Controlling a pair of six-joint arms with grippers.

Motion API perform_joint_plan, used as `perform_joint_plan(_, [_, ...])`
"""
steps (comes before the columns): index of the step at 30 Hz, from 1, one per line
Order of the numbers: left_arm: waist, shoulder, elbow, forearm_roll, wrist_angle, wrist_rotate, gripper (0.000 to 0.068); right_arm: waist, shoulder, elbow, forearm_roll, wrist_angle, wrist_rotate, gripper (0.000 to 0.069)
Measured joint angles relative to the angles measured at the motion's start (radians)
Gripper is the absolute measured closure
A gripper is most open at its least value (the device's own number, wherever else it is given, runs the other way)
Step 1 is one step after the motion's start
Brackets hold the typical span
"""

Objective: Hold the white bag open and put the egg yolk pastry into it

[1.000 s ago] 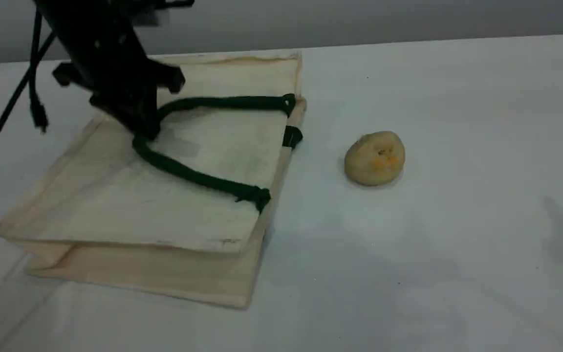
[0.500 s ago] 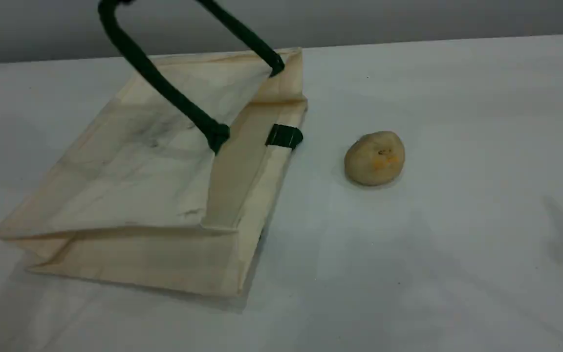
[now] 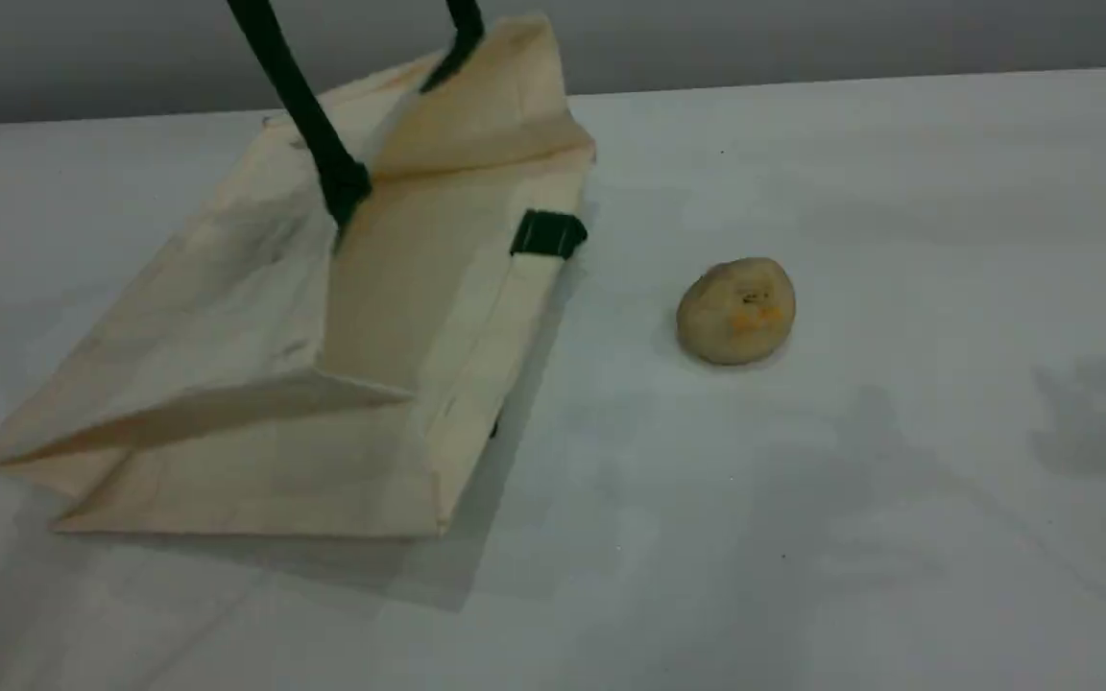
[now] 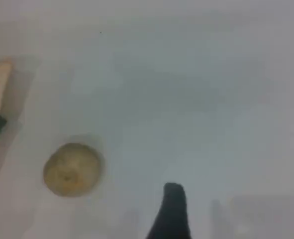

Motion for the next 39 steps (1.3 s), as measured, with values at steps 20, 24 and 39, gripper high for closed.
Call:
perform_joint_plan(20, [-0.001,-0.119,0.0,-0.149,-0.002,-0.044,0.059,0.027,0.2,0.0,0.718,-0.019,-0.686,0.0114])
perform_joint_plan(24, [-0.001,-0.138,0.0,-0.149,-0.002,-0.059,0.059,0.072,0.257,0.0,0.863,-0.034,-0.841,0.0114])
perform_joint_plan(39, [-0.001,-0.175,0.0,-0.119,-0.003,-0.087,0.059,0.237,0.518,-0.034,1.118,-0.133,-1.138,0.0114])
